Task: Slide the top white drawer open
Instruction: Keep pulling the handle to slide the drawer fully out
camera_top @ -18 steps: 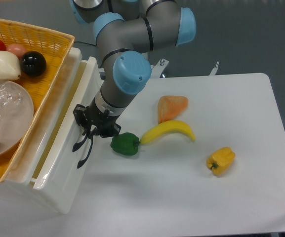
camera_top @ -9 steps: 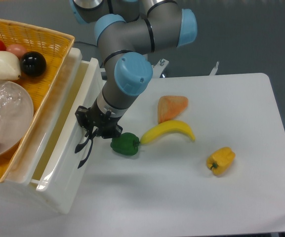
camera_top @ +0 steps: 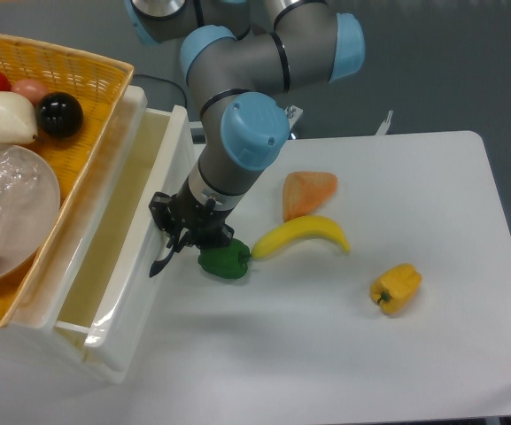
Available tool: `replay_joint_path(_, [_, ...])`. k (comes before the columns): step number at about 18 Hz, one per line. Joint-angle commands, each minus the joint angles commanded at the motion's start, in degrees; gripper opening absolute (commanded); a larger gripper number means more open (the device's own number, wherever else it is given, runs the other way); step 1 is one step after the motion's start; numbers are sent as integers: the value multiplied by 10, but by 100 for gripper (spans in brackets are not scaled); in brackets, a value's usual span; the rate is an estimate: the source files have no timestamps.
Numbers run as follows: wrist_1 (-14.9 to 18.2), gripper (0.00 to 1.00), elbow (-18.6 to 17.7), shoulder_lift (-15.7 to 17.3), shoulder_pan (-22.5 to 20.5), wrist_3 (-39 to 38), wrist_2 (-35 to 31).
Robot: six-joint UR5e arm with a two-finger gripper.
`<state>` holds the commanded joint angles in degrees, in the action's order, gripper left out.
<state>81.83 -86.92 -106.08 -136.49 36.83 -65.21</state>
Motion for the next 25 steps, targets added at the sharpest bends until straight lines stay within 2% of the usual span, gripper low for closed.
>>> replay_joint_path(25, [-1,16,15,-11,-34,24,-4])
